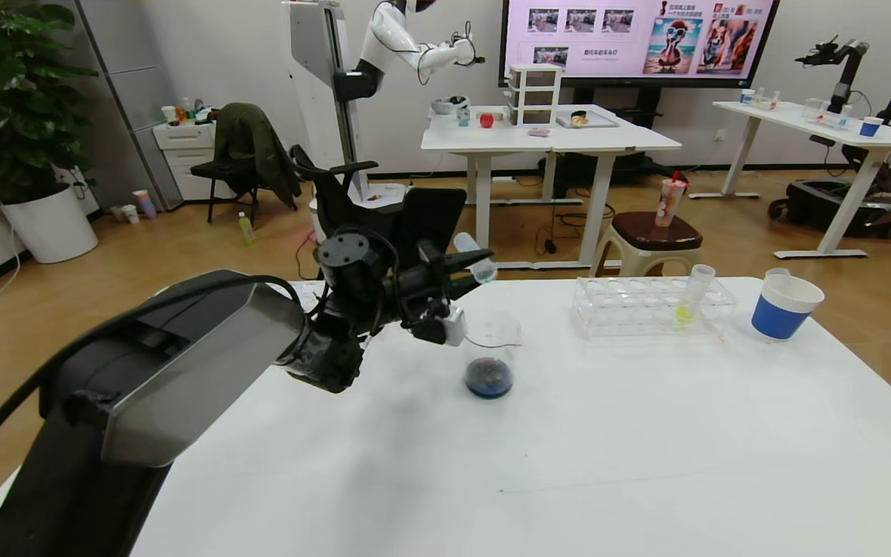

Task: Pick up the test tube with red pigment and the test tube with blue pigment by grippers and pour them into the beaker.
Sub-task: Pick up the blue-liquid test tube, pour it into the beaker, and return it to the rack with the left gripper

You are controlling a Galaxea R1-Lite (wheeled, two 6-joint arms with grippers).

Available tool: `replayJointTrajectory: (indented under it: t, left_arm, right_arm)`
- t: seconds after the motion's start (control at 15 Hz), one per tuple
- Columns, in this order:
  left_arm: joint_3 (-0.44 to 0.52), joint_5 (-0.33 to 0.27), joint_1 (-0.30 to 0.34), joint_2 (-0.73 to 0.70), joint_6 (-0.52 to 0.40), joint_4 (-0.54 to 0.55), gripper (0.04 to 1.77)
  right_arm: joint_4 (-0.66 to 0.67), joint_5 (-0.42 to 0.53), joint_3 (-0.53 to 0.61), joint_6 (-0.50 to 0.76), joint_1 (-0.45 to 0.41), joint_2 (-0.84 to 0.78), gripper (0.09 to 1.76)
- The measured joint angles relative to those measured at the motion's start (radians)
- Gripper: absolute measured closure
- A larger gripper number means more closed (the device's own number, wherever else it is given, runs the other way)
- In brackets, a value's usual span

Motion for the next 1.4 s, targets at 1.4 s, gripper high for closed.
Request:
replayJointTrajectory:
  t: [1.4]
  left_arm:
    - [0.030, 1.208, -0.119, -0.196, -1.349, 0.222, 1.30]
  right_arm:
    - [0.000, 0.000, 0.000, 0.000, 0.000, 0.000, 0.12]
